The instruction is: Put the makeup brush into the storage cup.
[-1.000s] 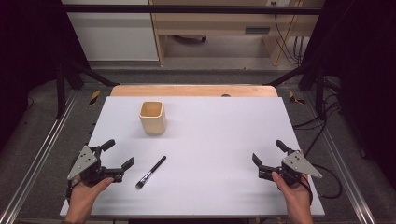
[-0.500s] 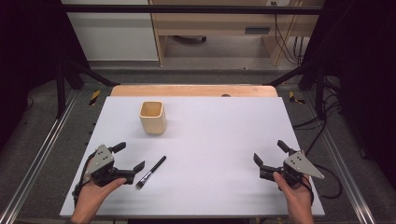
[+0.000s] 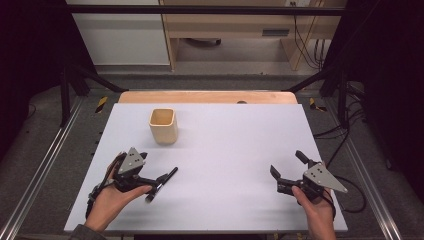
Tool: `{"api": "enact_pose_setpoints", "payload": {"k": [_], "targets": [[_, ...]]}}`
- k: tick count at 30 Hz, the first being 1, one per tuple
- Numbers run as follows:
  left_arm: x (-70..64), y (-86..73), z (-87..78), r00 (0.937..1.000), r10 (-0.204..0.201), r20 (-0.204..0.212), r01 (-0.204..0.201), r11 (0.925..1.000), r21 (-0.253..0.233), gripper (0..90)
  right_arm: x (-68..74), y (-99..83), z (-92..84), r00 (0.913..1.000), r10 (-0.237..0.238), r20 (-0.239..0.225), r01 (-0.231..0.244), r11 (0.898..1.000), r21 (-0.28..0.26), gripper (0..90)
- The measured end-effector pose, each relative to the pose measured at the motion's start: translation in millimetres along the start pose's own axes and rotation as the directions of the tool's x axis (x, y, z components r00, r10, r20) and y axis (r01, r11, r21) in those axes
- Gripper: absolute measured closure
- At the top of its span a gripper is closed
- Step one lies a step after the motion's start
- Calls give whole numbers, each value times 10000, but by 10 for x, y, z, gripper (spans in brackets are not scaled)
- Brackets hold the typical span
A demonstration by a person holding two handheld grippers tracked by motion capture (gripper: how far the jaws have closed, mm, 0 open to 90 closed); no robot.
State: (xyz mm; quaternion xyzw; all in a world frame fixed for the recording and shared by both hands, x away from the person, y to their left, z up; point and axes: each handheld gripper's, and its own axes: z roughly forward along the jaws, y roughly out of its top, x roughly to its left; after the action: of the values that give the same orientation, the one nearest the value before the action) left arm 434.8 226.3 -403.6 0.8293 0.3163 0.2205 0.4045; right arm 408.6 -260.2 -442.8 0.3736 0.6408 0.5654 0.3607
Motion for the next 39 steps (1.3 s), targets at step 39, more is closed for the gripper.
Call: {"api": "enact_pose_setpoints", "payload": {"k": [39], "targets": [[-127, 77, 368, 9992, -32, -391, 180, 9231, 3841, 74, -3, -1, -18, 9999, 99, 77, -99, 10000, 2, 24]]}}
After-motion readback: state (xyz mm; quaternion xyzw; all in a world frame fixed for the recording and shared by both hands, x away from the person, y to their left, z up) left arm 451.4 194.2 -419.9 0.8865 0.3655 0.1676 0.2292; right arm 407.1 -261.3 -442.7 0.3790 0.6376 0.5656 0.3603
